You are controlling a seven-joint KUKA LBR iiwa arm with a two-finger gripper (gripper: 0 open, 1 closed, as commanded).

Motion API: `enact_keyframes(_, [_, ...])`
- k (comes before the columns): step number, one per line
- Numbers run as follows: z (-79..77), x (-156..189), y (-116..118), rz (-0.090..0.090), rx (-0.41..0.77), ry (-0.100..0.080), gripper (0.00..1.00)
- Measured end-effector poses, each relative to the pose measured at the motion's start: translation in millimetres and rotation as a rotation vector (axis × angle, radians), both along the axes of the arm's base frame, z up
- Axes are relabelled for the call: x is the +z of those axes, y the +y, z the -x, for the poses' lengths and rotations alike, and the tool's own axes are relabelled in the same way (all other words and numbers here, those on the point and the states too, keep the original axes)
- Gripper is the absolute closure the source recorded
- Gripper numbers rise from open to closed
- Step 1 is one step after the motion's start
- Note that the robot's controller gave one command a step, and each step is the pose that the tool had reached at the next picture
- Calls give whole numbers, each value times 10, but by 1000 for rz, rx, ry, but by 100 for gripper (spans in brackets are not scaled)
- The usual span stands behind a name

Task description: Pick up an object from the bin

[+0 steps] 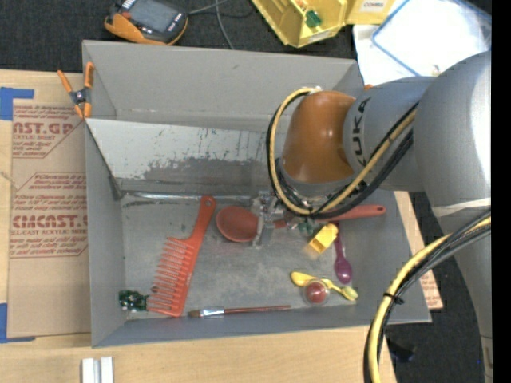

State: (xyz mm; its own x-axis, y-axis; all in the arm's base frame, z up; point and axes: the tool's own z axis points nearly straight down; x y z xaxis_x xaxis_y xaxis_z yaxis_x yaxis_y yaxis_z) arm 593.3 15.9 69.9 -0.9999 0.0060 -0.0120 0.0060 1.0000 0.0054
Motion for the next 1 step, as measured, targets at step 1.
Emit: enact_keyframes(1, [0,0,0,0,0,0,100])
